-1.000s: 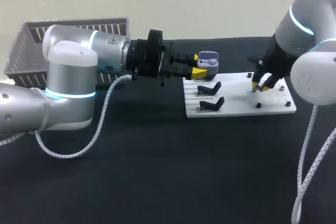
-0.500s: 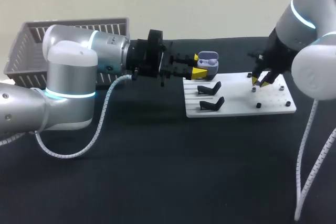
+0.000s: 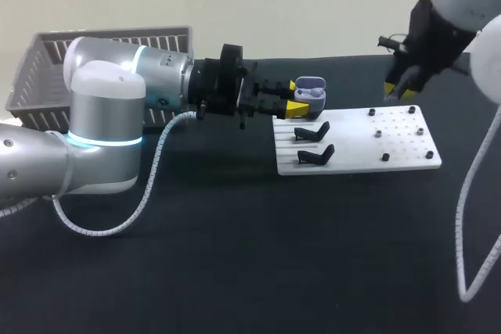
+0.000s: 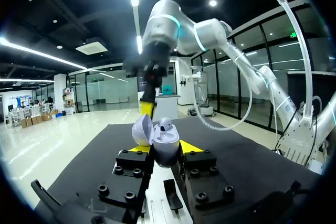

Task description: Pick up each earbud case from the left stands, insert the matching earbuds, close the lid, and place the case in the box.

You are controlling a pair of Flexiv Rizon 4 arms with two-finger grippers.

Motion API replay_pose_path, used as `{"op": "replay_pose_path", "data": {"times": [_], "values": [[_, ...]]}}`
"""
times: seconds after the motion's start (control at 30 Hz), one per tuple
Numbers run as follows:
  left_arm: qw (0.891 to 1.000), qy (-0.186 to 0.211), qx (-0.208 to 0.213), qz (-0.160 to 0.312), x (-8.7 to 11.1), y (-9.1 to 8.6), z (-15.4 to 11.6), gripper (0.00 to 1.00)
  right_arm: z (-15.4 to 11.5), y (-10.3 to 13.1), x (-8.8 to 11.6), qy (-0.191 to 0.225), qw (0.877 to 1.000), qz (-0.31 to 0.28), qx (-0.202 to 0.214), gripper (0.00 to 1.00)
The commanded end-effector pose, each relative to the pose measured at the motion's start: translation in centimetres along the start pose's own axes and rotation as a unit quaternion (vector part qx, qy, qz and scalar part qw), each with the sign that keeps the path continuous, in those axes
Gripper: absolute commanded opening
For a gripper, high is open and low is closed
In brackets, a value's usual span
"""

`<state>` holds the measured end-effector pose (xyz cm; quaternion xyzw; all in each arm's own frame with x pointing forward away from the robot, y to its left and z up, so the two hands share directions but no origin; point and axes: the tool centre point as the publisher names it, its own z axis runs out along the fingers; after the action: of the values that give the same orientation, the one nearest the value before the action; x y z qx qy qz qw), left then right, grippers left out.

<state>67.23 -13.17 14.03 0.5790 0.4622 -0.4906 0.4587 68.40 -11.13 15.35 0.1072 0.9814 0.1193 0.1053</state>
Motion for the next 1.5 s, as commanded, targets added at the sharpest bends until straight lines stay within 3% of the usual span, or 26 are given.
{"op": "replay_pose_path", "data": {"times": [0.03,0.23,0.43,0.97,1.5], "values": [[1.0,-0.001,-0.002,0.001,0.1,-0.1,0.0,0.0,-5.5,1.0,1.8,-0.004,1.0,-0.016,0.013,0.0],[1.0,-0.001,-0.002,0.001,0.1,-0.1,0.0,0.0,-7.7,3.2,3.5,0.014,0.998,-0.06,0.019,0.0],[1.0,-0.001,-0.002,0.001,0.1,-0.1,0.0,0.0,-9.1,6.2,5.0,-0.006,0.992,-0.116,0.039,0.0],[1.0,-0.001,-0.002,0.001,0.1,-0.1,0.0,0.0,-7.3,12.6,7.3,0.037,0.979,-0.194,0.056,0.0],[1.0,-0.001,-0.002,0.001,0.1,-0.1,0.0,0.0,-6.9,12.6,7.0,0.043,0.982,-0.179,0.04,0.0]]}}
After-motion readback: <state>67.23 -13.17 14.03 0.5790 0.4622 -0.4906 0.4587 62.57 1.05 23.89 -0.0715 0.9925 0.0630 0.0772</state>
